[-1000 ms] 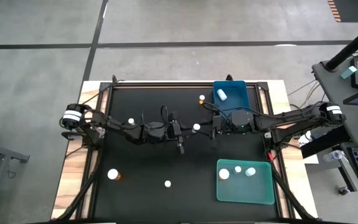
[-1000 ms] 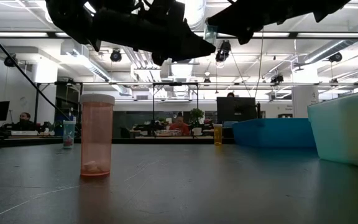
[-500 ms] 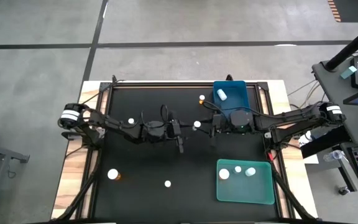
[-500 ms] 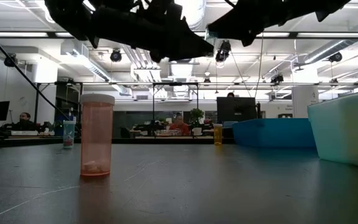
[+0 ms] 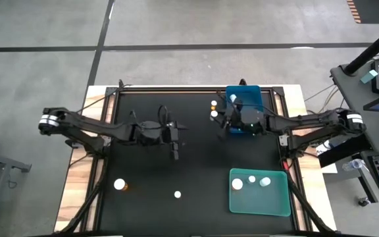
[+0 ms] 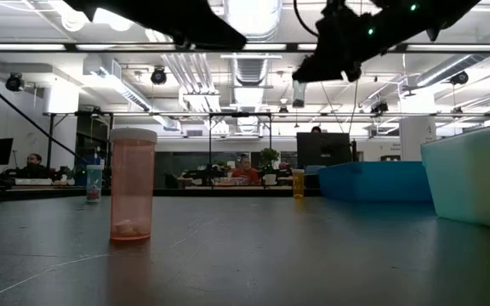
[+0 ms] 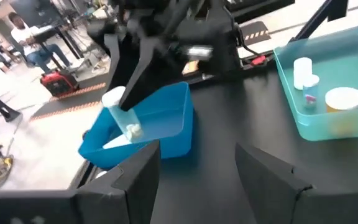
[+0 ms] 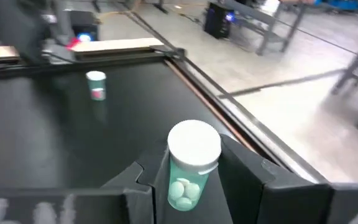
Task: Pick and place medicine bottles into bin by pill shape (circle, oval)
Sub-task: Put the bottom light green pill bottle into the blue bin
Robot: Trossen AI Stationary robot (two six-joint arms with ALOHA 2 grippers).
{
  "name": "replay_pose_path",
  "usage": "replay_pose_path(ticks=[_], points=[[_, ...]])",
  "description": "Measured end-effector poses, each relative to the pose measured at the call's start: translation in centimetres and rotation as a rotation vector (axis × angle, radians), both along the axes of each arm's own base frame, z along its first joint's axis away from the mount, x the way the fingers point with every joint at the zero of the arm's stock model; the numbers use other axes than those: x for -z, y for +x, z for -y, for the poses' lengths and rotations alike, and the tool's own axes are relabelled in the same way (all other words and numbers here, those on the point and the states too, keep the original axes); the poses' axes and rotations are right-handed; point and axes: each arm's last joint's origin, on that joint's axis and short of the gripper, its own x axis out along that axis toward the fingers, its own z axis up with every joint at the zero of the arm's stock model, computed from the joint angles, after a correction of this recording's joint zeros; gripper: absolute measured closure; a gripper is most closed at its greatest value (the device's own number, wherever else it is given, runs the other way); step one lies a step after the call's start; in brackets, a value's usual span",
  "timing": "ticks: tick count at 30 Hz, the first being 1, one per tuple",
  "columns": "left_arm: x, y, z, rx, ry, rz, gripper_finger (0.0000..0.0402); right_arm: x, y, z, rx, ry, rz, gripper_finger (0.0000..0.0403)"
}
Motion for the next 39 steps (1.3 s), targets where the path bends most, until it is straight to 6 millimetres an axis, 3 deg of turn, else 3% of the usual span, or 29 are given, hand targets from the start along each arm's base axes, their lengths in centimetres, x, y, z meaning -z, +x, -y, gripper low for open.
replay_pose_path(ticks=[9, 17, 25, 39], points=[[0.0, -3.4, -0.3, 0.002, 0.015, 0.062, 0.0210, 1.4, -2.4, 6.6, 0.325, 0.106, -0.059, 0.0294], [0.4, -4.9, -0.4, 0.001, 0.008, 0.141, 0.0210, 4.9, -6.8, 11.5, 0.728, 0.218, -0.106, 0.0294], [0.2, -5.2, -0.4, 0.002, 0.007, 0.150, 0.0210, 7.4, -9.3, 13.5, 0.864, 0.237, -0.077, 0.0294], [0.2, -5.1, -0.4, 0.002, 0.006, 0.161, 0.0210, 10.9, -8.2, 14.9, 0.915, 0.263, -0.092, 0.0294]])
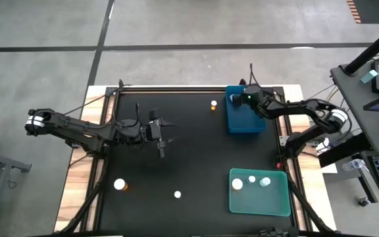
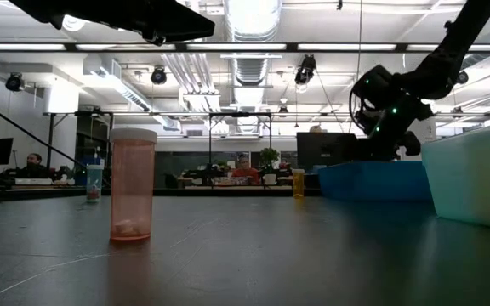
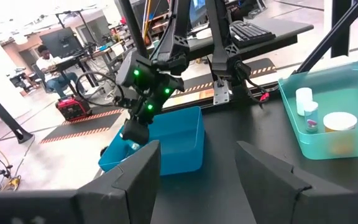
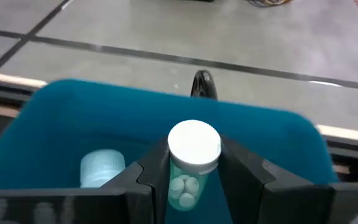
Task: Pick and place medicine bottles into bin by pill shape (circle, oval)
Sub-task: Put the bottom light green pill bottle into the blue bin, then put the orange pill bottle into the blue bin
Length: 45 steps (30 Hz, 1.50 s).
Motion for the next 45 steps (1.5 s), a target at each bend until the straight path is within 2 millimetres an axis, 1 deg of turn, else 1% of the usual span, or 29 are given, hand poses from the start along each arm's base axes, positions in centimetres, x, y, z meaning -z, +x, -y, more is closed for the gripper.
replay_pose_path(ticks=[5, 10, 13, 20, 24, 28, 33, 38, 45], points=[[0.0, 0.0, 0.0, 0.000, 0.000, -0.001, 0.0210, 1.0, 0.2, 0.2, 0.007, 0.014, -0.009, 0.0294], [0.0, 0.0, 0.0, 0.000, 0.000, -0.001, 0.0210, 1.4, 0.3, 0.3, 0.014, 0.022, -0.024, 0.0287], [0.0, 0.0, 0.0, 0.000, 0.000, -0.002, 0.0210, 1.5, 0.3, 0.3, 0.016, 0.022, -0.027, 0.0271], [0.0, 0.0, 0.0, 0.000, 0.001, -0.002, 0.0210, 1.4, 0.2, 0.3, 0.016, 0.025, -0.025, 0.0219], [0.0, 0.0, 0.0, 0.000, 0.001, -0.002, 0.0210, 0.9, 0.2, 0.2, 0.017, 0.016, -0.008, 0.0199], [0.1, 0.0, 0.0, 0.000, 0.001, -0.002, 0.0210, -0.5, 0.0, -0.1, 0.002, 0.022, 0.001, 0.0193], [0.1, 0.0, 0.0, 0.000, 0.000, -0.005, 0.0210, -3.5, -0.2, -1.3, -0.060, 0.018, 0.057, 0.0196], [0.4, 0.0, 0.0, 0.000, 0.001, -0.031, 0.0210, -6.7, 0.0, -3.3, -0.135, -0.019, 0.125, 0.0204], [0.4, 0.0, 0.0, 0.000, 0.002, -0.032, 0.0210, -10.4, 1.6, -6.3, -0.281, -0.095, 0.236, 0.0216]])
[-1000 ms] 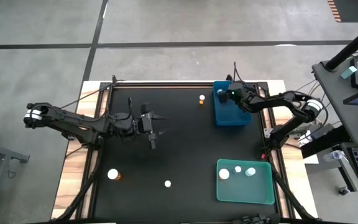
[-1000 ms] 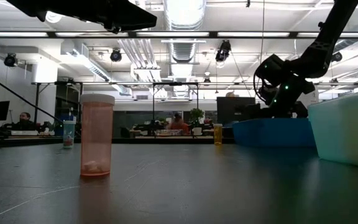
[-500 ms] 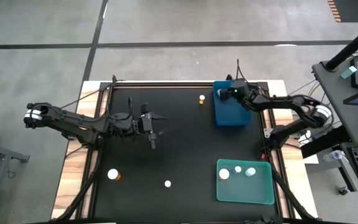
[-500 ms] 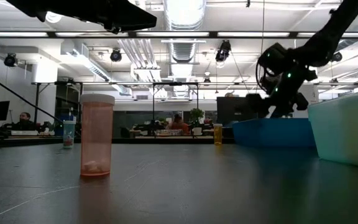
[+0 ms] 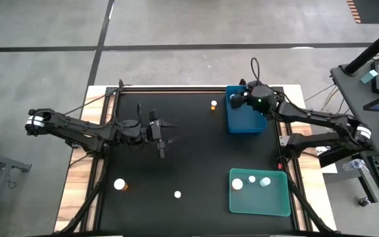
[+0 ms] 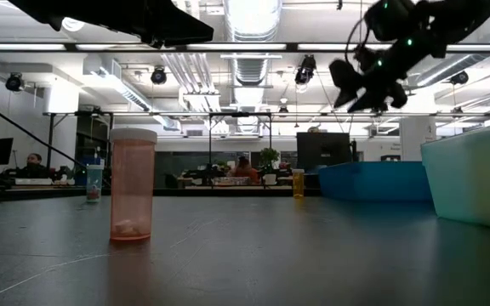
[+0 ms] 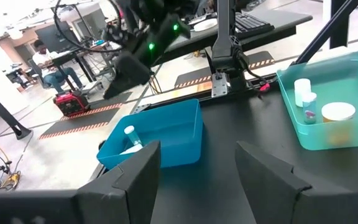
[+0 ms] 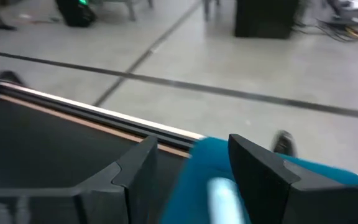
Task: Pick and place medicine bottles into bin by pill shape (circle, oval)
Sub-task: Put the orange pill bottle into the blue bin
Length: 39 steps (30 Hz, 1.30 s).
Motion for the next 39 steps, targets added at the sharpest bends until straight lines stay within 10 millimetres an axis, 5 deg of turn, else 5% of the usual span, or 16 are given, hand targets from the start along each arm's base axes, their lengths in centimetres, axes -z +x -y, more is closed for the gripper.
replay_pose_path(ticks=[8, 20, 29, 39], points=[[0.0, 0.0, 0.0, 0.000, 0.000, 0.000, 0.0210, -2.4, 3.5, -0.7, -0.100, 0.018, -0.025, 0.0228], [0.2, 0.0, 0.0, 0.000, 0.000, -0.019, 0.0210, -3.6, 9.8, 2.6, -0.223, 0.324, -0.333, 0.0234], [0.2, 0.0, 0.0, 0.000, 0.000, -0.018, 0.0210, -1.4, 13.0, 6.6, -0.266, 0.559, -0.542, 0.0233], [0.2, 0.0, 0.0, 0.000, 0.001, -0.018, 0.0210, 2.1, 14.8, 8.8, -0.254, 0.621, -0.618, 0.0187]])
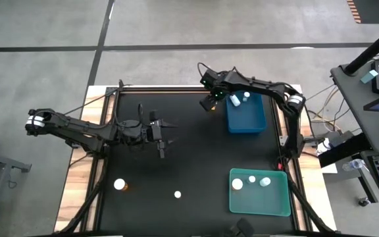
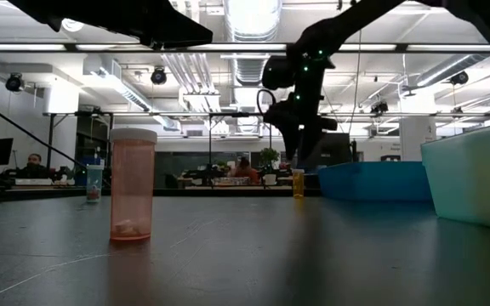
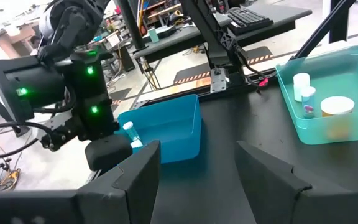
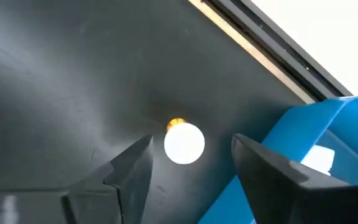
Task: Pick and place medicine bottles into bin by pill shape (circle, oval)
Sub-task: Put the orange pill bottle into the blue bin
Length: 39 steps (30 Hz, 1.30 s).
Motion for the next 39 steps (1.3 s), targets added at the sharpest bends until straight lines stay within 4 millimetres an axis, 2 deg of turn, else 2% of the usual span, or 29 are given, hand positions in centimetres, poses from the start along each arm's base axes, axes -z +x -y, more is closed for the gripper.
replay_pose_path(ticks=[11, 20, 29, 39], points=[[0.0, 0.0, 0.0, 0.000, 0.000, 0.000, 0.0210, 1.2, 0.1, 0.4, 0.007, 0.013, -0.021, 0.0152], [0.0, 0.0, 0.0, 0.000, 0.000, 0.000, 0.0210, 4.1, 0.7, 0.7, 0.003, 0.047, -0.082, 0.0160], [0.0, 0.0, 0.0, 0.000, 0.001, 0.000, 0.0210, 4.3, 0.8, 0.7, -0.002, 0.048, -0.088, 0.0195], [0.0, 0.0, 0.0, 0.000, 0.001, 0.000, 0.0210, 4.3, 0.9, 0.5, -0.003, 0.049, -0.087, 0.0265]])
